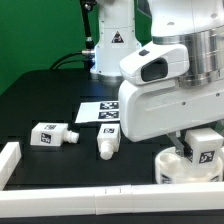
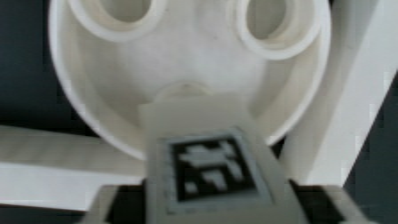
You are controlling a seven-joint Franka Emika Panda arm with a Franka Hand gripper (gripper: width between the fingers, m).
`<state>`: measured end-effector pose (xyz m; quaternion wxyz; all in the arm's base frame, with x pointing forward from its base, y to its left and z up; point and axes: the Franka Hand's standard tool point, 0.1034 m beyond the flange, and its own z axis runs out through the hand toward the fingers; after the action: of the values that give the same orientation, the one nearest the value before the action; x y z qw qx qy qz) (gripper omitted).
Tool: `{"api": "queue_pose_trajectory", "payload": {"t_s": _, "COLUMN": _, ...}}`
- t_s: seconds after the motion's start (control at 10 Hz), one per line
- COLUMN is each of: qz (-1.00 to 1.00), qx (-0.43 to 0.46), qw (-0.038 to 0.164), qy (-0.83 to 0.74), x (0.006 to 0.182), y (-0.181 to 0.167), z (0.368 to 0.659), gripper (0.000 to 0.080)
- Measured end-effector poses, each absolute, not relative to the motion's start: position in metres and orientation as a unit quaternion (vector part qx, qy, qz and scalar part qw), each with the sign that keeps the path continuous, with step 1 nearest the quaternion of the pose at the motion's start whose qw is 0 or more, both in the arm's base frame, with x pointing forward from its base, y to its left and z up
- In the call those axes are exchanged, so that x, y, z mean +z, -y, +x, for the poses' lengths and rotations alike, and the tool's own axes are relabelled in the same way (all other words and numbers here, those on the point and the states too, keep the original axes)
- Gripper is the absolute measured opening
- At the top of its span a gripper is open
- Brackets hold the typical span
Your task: Assemble stool
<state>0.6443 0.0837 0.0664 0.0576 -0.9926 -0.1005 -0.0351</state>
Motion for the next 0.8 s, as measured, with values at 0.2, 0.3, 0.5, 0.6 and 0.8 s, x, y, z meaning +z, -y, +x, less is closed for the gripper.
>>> {"api": "queue_pose_trajectory", "payload": {"t_s": 0.2, "qz": -0.995, "qx": -0.033, "qw": 0.059, "qy": 0.068, "x": 0.066, "y": -0.083, "z": 0.644, "gripper": 0.0330}}
{"api": "queue_pose_trajectory", "payload": {"t_s": 0.3, "qz": -0.998, "qx": -0.031, "qw": 0.060, "qy": 0.021, "x": 0.067, "y": -0.083, "z": 0.645, "gripper": 0.0330}}
{"api": "queue_pose_trajectory", "payload": {"t_s": 0.5, "qz": -0.979, "qx": -0.022, "qw": 0.067, "qy": -0.190, "x": 0.066, "y": -0.097, "z": 0.644, "gripper": 0.0330}}
{"api": "queue_pose_trajectory", "payload": {"t_s": 0.6, "qz": -0.958, "qx": -0.013, "qw": 0.072, "qy": -0.278, "x": 0.065, "y": -0.103, "z": 0.643, "gripper": 0.0330}}
{"api": "queue_pose_trajectory", "payload": {"t_s": 0.8, "qz": -0.933, "qx": -0.003, "qw": 0.077, "qy": -0.353, "x": 0.065, "y": -0.101, "z": 0.644, "gripper": 0.0330}}
